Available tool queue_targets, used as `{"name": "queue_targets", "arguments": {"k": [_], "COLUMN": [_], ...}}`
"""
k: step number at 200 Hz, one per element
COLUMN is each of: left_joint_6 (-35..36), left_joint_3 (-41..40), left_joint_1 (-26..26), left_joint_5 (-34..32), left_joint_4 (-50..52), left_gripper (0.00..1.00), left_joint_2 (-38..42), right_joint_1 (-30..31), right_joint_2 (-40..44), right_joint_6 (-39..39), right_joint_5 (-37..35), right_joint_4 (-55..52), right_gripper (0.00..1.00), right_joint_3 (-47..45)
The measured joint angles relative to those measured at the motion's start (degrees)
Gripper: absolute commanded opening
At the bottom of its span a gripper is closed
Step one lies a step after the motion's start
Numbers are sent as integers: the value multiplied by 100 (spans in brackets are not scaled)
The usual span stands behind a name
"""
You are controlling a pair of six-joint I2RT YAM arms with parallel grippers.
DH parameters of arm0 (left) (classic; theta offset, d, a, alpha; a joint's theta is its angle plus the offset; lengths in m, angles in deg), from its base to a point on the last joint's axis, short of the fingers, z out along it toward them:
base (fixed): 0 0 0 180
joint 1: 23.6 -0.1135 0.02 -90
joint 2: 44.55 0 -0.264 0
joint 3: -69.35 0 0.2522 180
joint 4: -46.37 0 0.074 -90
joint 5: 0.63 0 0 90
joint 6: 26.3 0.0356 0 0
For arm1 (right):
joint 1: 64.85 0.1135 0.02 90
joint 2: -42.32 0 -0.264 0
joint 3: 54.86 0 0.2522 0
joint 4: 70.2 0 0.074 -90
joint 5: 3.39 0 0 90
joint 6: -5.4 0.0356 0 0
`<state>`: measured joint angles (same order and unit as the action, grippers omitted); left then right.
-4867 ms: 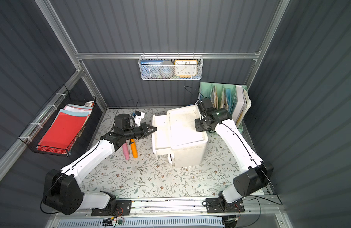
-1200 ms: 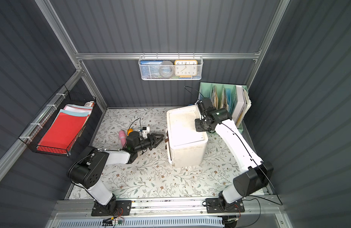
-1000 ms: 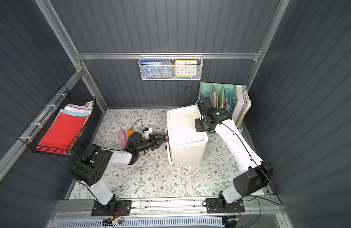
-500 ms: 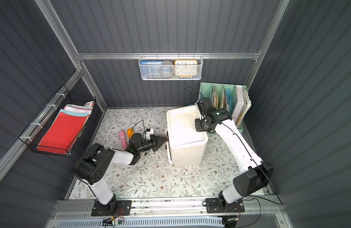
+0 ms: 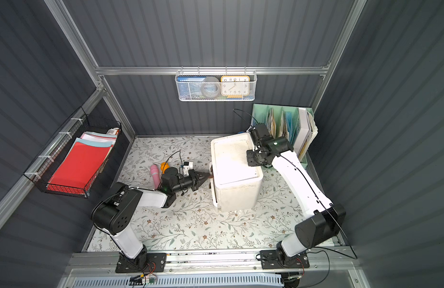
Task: Take the microphone out of the drawer
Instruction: Open the drawer in the storage box.
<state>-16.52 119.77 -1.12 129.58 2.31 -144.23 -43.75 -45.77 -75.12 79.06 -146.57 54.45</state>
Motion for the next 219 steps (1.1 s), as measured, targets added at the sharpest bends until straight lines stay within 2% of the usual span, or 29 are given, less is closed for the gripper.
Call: {"name": "queue_targets", "arguments": {"k": [81, 219], "left_joint_6": [549, 911], "left_joint_3": [-433, -833], "left_joint_1": [-662, -1082], "left_joint_5": [201, -109], "left_joint_4": [765, 1469], "left_gripper": [0, 0], "left_joint_2": [820, 1646], "right_joint_1": [0, 0], "right_joint_2": [0, 0], "right_joint_6": [9, 11], "right_joint_5": [-2, -4], "right_joint_4": [0, 0], "right_gripper": [0, 0], "right_joint_3": [0, 0]}}
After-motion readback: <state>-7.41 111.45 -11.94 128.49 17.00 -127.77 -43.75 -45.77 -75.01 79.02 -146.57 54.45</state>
